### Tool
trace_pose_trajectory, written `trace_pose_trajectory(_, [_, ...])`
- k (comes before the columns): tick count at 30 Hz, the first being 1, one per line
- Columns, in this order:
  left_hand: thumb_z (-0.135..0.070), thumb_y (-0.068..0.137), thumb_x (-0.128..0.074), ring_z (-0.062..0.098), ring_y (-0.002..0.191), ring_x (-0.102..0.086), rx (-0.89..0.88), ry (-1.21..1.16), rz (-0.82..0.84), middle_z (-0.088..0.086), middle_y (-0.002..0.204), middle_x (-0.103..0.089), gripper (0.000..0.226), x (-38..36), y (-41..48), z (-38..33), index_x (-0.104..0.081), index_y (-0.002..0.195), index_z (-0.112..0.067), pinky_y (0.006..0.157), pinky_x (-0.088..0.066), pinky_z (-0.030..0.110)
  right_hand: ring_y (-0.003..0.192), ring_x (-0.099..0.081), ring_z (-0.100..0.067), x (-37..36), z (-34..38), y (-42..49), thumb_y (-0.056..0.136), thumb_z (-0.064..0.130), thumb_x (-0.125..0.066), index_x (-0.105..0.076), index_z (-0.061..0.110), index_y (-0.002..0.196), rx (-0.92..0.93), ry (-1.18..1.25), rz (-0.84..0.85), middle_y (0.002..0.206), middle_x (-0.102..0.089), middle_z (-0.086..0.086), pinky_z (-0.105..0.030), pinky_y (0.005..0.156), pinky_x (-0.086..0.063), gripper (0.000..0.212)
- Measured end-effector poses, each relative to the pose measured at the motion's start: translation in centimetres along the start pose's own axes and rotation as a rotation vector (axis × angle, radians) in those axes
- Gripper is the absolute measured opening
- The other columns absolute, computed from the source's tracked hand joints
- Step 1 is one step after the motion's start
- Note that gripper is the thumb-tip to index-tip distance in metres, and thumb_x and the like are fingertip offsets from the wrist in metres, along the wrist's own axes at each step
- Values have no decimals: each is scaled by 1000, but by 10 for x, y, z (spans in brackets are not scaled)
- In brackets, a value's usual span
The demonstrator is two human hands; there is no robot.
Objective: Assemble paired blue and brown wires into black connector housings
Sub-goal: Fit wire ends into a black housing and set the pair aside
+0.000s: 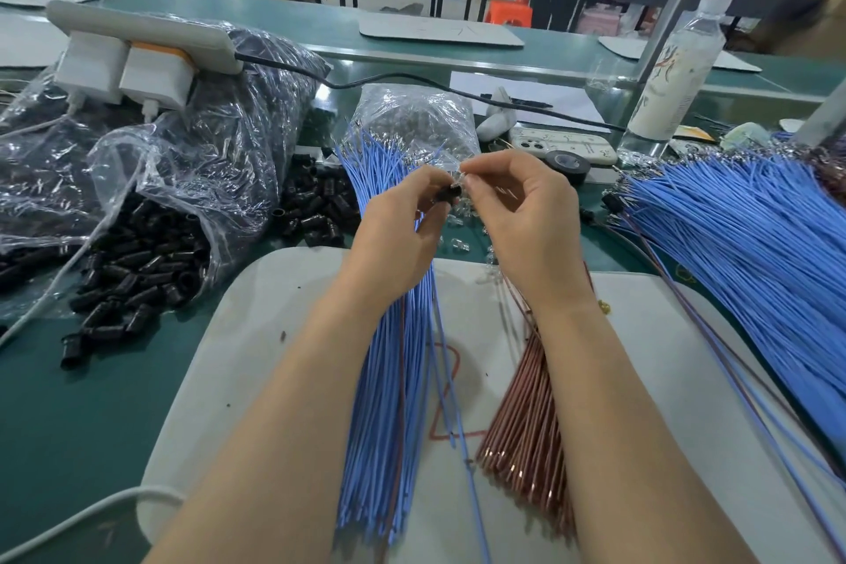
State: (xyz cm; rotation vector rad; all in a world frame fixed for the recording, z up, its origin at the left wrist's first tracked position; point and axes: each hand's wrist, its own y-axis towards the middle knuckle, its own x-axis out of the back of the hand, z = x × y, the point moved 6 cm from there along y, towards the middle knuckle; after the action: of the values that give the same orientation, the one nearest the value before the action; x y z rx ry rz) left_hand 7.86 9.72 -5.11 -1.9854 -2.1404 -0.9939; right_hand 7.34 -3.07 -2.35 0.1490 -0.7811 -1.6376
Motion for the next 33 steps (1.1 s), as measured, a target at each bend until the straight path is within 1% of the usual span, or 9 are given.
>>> trace_pose_trajectory(5, [-2, 91, -53, -13, 77, -51, -79, 71, -25, -18, 82, -58, 22, 2, -2, -9, -65, 107, -12, 72, -34, -1, 79, -65, -8, 1, 3, -1, 85, 2, -65, -71, 9, 91, 43, -99, 7, 85, -69, 0, -17, 77, -52, 12])
trace_pose_trajectory(9, [-12, 92, -57, 14, 91, -50, -95, 184, -25, -15, 83, -56, 24, 3, -3, -13, -66, 113, -18, 79, -36, 18, 74, -64, -1, 2, -2, 1, 85, 3, -65, -70, 15, 88, -17, -68, 35, 79, -67, 9, -12, 72, -50, 13])
trace_pose_trajectory(11, [-17, 91, -60, 15, 96, -51, -84, 175, -38, -17, 82, -55, 25, 4, -3, -13, -66, 115, -23, 85, -38, 22, 71, -63, 3, 4, -5, 3, 86, 5, -65, -69, 18, 86, -71, 32, 25, 78, -67, 12, -11, 70, -49, 14])
trace_pose_trajectory(13, [-21, 90, -62, 8, 94, -53, -52, 113, -47, -23, 80, -57, 21, 4, -4, -12, -66, 110, -27, 85, -37, 16, 72, -63, 2, 7, -10, 3, 87, 7, -66, -69, 18, 87, -140, 142, -3, 79, -69, 8, -13, 70, -50, 11])
trace_pose_trajectory(15, [-24, 91, -61, -2, 84, -56, -7, 28, -7, -18, 79, -66, 10, 2, -3, -8, -63, 99, -30, 75, -34, 2, 74, -65, -4, 8, -17, 3, 87, 10, -67, -69, 18, 86, -213, 238, -26, 80, -70, 3, -18, 73, -54, 8])
trace_pose_trajectory(17, [-22, 92, -60, -7, 79, -59, 33, -46, 46, -13, 79, -70, 6, -2, -3, -5, -62, 94, -28, 70, -34, -2, 73, -65, -10, 6, -25, 2, 87, 13, -67, -70, 20, 82, -295, 309, -24, 77, -70, 1, -25, 76, -56, 9])
trace_pose_trajectory(21, [-14, 91, -61, 11, 82, -64, 26, -77, 26, -1, 84, -70, 10, -2, -2, -4, -67, 99, -15, 77, -48, 16, 67, -64, -7, -1, -38, -1, 88, 9, -65, -68, 15, 78, -428, 465, -13, 65, -68, 6, -21, 69, -55, 12])
trace_pose_trajectory(30, [-9, 89, -60, -9, 69, -56, -2, -8, -12, -8, 76, -64, 11, 0, -4, -4, -68, 96, -12, 71, -41, 4, 71, -60, -16, -15, -45, -6, 90, 6, -61, -65, 8, 82, -500, 623, -38, 74, -64, -7, -22, 69, -53, 9])
trace_pose_trajectory(33, [-10, 90, -58, 6, 78, -64, 33, -35, -9, -2, 81, -69, 13, -1, -4, -3, -67, 99, -13, 79, -51, 20, 77, -61, -22, -16, -43, -5, 89, 7, -63, -67, 10, 82, -487, 640, -37, 77, -66, -8, -28, 76, -54, 8])
